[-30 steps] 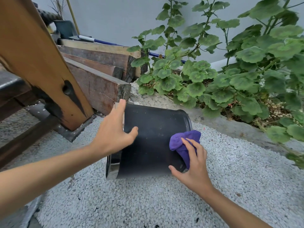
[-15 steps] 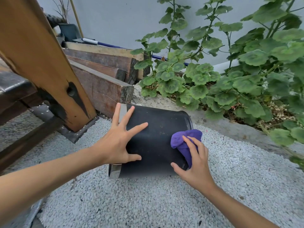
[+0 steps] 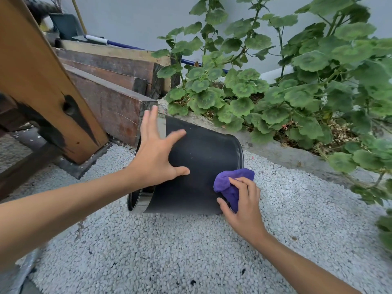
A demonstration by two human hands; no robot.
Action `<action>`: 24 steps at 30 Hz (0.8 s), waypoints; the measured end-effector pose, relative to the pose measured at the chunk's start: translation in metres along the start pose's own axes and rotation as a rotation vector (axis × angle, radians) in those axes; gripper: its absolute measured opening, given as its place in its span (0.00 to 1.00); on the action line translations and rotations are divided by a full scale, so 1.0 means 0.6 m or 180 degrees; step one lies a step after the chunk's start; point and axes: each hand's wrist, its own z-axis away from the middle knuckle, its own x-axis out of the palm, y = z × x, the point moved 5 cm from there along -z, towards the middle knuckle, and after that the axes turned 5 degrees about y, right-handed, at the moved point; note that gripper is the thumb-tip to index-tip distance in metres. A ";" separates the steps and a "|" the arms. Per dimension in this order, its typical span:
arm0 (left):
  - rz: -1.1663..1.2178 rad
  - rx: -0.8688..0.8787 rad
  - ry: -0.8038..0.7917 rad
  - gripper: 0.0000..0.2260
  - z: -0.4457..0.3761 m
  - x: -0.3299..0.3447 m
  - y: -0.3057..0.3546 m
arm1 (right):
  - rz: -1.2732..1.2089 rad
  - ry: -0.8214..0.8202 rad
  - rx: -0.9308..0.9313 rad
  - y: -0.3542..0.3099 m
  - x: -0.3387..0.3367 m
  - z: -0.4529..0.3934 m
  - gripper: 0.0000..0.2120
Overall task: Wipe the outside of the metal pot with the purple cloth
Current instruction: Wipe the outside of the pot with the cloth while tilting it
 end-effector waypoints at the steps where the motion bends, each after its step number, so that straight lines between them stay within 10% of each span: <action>1: 0.0217 -0.0221 0.0101 0.43 -0.005 -0.002 -0.001 | -0.0038 0.0005 0.0051 0.001 -0.003 -0.004 0.30; 6: 0.1427 -0.1252 0.0532 0.34 0.006 -0.001 -0.030 | -0.0280 -0.0043 0.0348 -0.002 -0.003 -0.014 0.29; 13: 0.1821 -0.0590 -0.0395 0.47 0.063 0.016 -0.032 | -0.0749 -0.0061 0.0573 0.013 -0.024 -0.054 0.27; 24: 0.1987 -0.0776 -0.0119 0.42 -0.023 -0.013 0.008 | -0.1519 -0.0048 0.1150 0.012 -0.034 -0.115 0.20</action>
